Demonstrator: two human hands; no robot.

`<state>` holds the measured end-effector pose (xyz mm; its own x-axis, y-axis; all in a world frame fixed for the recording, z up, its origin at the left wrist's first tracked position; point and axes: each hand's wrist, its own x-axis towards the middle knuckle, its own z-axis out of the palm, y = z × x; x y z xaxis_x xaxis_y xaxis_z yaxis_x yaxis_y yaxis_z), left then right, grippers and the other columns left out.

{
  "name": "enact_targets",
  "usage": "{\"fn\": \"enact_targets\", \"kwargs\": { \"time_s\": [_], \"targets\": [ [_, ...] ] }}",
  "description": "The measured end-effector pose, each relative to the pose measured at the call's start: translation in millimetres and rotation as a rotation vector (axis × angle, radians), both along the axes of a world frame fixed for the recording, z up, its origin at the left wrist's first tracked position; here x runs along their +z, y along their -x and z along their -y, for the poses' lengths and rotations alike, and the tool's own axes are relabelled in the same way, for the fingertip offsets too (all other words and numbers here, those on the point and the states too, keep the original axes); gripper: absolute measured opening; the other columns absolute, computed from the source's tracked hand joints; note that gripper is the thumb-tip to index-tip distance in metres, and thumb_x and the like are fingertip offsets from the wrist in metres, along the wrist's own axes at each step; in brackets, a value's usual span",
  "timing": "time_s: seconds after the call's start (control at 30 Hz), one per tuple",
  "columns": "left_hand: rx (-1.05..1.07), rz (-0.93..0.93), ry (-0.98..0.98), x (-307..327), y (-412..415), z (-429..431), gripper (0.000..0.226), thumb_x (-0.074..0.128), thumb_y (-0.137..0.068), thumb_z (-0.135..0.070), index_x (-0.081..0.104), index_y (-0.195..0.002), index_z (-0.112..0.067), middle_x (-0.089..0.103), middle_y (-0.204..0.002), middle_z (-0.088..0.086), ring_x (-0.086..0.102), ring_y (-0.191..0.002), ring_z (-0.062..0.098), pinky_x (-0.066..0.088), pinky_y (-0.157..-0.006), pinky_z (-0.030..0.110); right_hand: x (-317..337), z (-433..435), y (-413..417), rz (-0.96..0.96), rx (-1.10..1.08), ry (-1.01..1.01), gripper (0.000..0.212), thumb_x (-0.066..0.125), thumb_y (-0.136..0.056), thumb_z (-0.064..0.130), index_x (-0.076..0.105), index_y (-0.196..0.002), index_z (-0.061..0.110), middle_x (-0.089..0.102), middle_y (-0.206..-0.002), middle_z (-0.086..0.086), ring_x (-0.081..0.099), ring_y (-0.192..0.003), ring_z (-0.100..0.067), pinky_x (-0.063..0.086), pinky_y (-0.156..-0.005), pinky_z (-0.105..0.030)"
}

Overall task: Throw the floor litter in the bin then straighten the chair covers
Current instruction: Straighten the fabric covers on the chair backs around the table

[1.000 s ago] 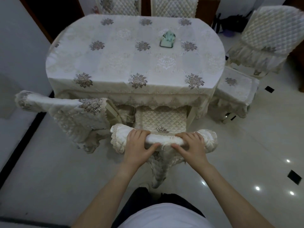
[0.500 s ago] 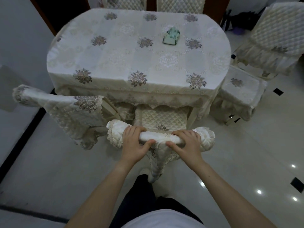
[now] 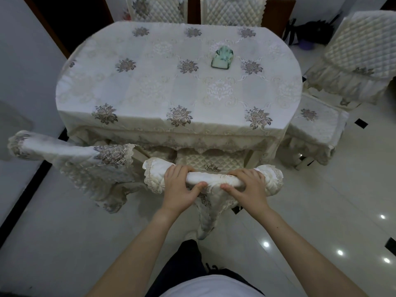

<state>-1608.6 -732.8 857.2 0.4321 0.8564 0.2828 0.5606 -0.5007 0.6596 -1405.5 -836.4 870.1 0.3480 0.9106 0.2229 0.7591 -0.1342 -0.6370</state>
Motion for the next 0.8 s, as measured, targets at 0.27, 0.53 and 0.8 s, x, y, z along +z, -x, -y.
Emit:
{"fn": "enact_targets", "kwargs": {
  "time_s": [0.27, 0.53, 0.8],
  "targets": [
    [-0.018, -0.014, 0.004, 1, -10, -42, 0.048, 0.061, -0.076, -0.063, 0.058, -0.092, -0.018, 0.053, -0.091, -0.009, 0.048, -0.090, 0.016, 0.030, -0.090, 0.028, -2, -37, -11, 0.000, -0.018, 0.017, 0.053, 0.050, -0.075, 0.080, 0.066, -0.102, 0.037, 0.057, -0.100, 0.025, 0.046, -0.101, -0.003, 0.021, -0.101, -0.029],
    [-0.022, -0.023, 0.025, 1, -18, -60, 0.047, 0.061, -0.076, -0.062, 0.060, -0.093, -0.018, 0.055, -0.093, -0.007, 0.049, -0.094, 0.018, 0.034, -0.092, 0.034, 0, -56, -19, 0.008, -0.030, 0.035, 0.058, 0.048, -0.076, 0.082, 0.067, -0.105, 0.036, 0.059, -0.101, 0.024, 0.047, -0.102, -0.004, 0.020, -0.100, -0.027],
    [-0.073, -0.089, 0.046, 10, -9, -54, 0.046, 0.057, -0.082, -0.060, 0.062, -0.102, -0.019, 0.057, -0.100, -0.007, 0.047, -0.101, 0.016, 0.034, -0.102, 0.043, 1, -49, -8, 0.062, -0.040, 0.046, 0.052, 0.051, -0.082, 0.073, 0.066, -0.109, 0.031, 0.060, -0.109, 0.018, 0.042, -0.106, 0.002, 0.026, -0.109, -0.039]
  ]
}}
